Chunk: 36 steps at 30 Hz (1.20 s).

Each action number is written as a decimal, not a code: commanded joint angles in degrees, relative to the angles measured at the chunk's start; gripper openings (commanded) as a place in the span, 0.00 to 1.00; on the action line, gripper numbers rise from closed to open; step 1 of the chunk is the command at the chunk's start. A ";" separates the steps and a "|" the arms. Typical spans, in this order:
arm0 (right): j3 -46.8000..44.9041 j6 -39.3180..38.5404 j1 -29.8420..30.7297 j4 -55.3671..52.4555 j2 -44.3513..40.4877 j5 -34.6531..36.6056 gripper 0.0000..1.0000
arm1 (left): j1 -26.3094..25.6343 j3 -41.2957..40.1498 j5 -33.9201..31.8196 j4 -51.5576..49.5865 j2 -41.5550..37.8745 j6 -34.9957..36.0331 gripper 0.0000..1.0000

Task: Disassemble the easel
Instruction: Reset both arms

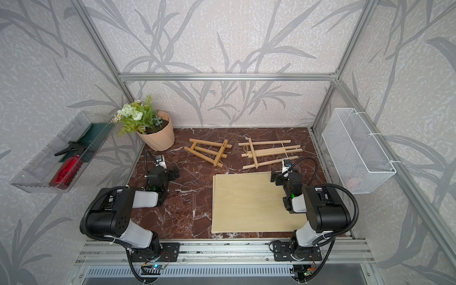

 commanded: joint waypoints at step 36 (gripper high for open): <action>5.30 -2.73 2.33 -6.71 -0.76 4.24 0.99 | 1.37 0.01 0.71 3.29 0.47 0.12 0.99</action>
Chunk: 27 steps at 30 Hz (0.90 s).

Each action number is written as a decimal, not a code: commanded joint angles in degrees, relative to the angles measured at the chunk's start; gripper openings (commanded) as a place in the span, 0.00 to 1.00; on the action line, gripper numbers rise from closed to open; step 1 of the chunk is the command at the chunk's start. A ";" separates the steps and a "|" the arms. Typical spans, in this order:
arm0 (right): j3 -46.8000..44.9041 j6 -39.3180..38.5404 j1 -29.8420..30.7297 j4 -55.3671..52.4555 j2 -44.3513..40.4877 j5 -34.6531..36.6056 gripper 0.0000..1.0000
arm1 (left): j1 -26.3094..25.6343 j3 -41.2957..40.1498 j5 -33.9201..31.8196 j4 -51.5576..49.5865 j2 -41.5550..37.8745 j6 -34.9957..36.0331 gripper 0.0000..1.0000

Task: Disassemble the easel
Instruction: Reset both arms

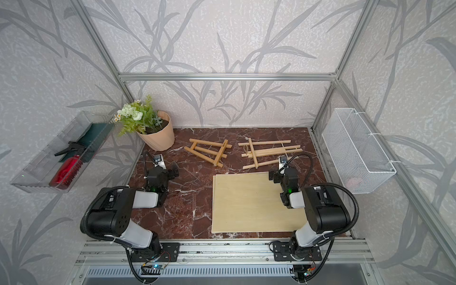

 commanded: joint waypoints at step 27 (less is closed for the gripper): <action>1.19 -0.34 0.26 0.68 -0.60 -0.06 0.99 | 1.25 -10.40 -2.23 23.82 2.37 -2.01 0.99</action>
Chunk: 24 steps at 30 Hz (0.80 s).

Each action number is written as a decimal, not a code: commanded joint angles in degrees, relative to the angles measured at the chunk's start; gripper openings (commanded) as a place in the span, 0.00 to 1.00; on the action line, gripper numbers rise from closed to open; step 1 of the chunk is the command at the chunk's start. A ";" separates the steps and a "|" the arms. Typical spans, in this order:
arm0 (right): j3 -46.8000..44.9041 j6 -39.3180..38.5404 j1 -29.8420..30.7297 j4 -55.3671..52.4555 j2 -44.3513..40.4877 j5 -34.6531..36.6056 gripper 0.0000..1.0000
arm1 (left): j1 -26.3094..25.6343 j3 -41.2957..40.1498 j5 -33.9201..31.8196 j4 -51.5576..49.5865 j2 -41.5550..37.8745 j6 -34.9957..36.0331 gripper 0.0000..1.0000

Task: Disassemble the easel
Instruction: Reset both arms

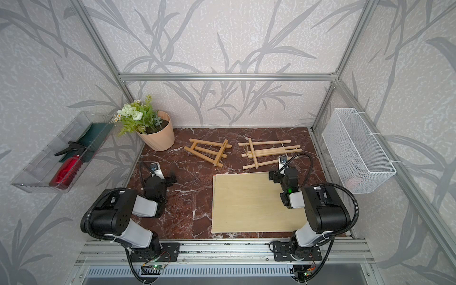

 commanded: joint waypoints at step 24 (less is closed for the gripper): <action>1.19 -0.35 0.17 0.77 -0.61 -0.06 0.99 | 1.54 11.65 10.38 -14.68 -1.42 2.58 0.99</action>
